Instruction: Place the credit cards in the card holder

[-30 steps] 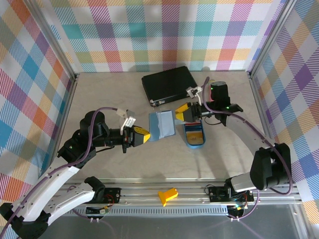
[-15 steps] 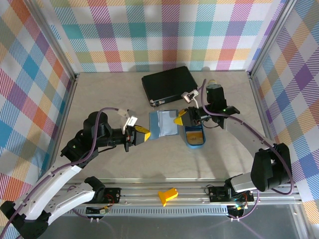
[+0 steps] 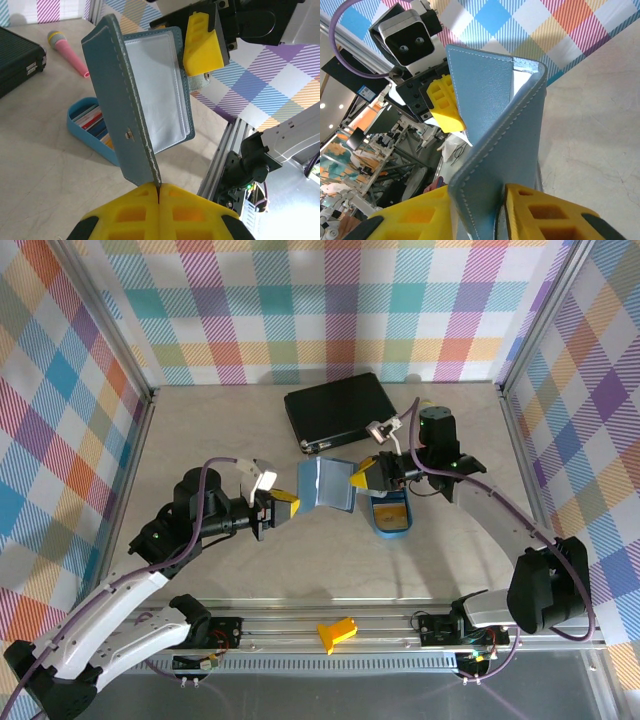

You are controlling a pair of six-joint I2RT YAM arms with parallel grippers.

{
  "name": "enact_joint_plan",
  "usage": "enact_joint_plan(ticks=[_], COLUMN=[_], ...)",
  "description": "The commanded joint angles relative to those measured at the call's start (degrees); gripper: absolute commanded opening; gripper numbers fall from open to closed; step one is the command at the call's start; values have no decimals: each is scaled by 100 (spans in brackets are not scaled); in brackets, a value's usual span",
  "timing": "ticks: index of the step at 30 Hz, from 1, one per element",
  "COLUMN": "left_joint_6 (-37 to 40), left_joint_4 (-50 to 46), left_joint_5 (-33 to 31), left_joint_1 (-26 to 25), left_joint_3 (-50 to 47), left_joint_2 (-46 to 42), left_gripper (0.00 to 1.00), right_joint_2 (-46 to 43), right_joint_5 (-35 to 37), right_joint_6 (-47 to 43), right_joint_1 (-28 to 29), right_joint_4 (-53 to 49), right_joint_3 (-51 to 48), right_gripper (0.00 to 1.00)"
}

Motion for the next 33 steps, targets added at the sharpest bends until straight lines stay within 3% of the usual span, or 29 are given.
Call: enact_joint_plan(ticks=[1,15,21,26,33], left_joint_6=[-148,-312,-375,-447,-461], left_joint_4=[428,533,802,780,649], left_joint_5=[36,191,454,524,291], left_joint_1=[-60,-60,-60,-60,-60], left_joint_3=[-81,-71,-96,-68,-103], left_joint_2=[-85,115,41,115,177], left_gripper=[0,0,0,0,0], right_joint_2=[-129,-75,-68,-16,-41], right_joint_5=[-8,275,500,503,370], right_joint_6=[126,525,493,552,600], right_joint_1=[47,152,216,295,290], right_joint_4=[270,707,576,728,842], right_joint_3=[-97,-121,-111,-100,-49], right_gripper=[29,16,28,22,26])
